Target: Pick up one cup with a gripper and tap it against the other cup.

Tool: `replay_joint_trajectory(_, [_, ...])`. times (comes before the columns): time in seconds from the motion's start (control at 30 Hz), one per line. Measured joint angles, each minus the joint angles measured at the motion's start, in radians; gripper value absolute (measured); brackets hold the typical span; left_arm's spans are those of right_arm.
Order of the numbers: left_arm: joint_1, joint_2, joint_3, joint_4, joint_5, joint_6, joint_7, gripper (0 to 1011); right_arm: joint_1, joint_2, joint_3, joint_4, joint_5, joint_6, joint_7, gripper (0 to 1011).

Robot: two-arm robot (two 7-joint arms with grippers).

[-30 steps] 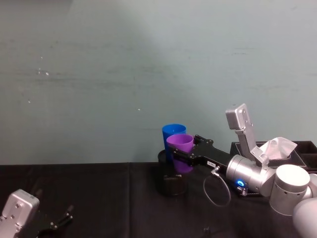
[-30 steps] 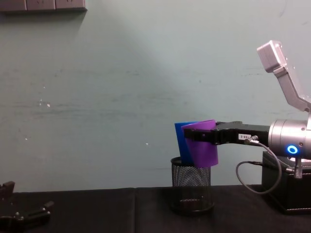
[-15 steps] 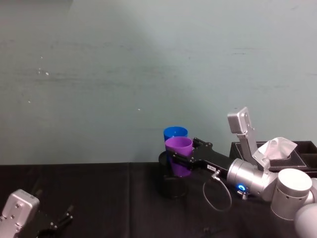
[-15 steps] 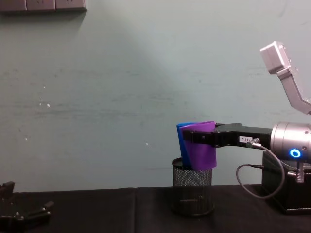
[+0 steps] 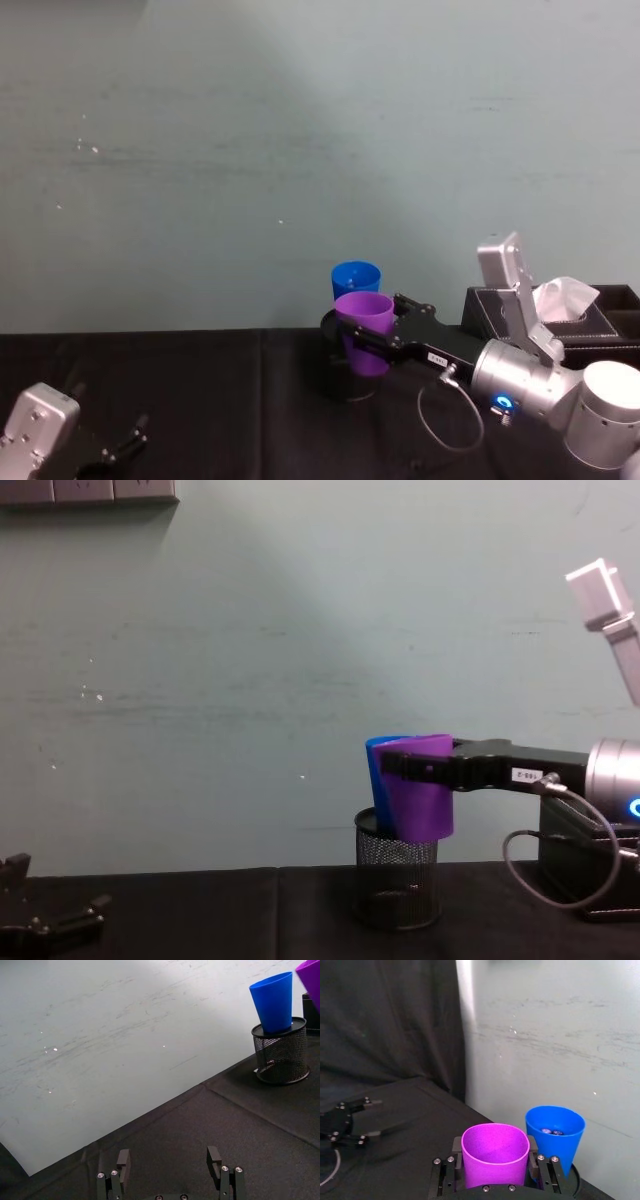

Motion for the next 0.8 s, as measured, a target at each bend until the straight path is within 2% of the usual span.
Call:
replay_joint_trajectory(0.47, [0.0,0.0,0.0,0.0,0.0,0.0,0.0,1000,-0.107,0.071,0.011,-0.203,0.09,0.055,0.015,732])
replay_joint_trajectory(0.57, [0.0,0.0,0.0,0.0,0.0,0.0,0.0,1000,-0.153,0.096,0.016,-0.266,0.118,0.068,0.016,732])
replay_joint_trajectory(0.8, [0.0,0.0,0.0,0.0,0.0,0.0,0.0,1000,-0.231,0.132,0.023,-0.344,0.149,0.056,0.011,732])
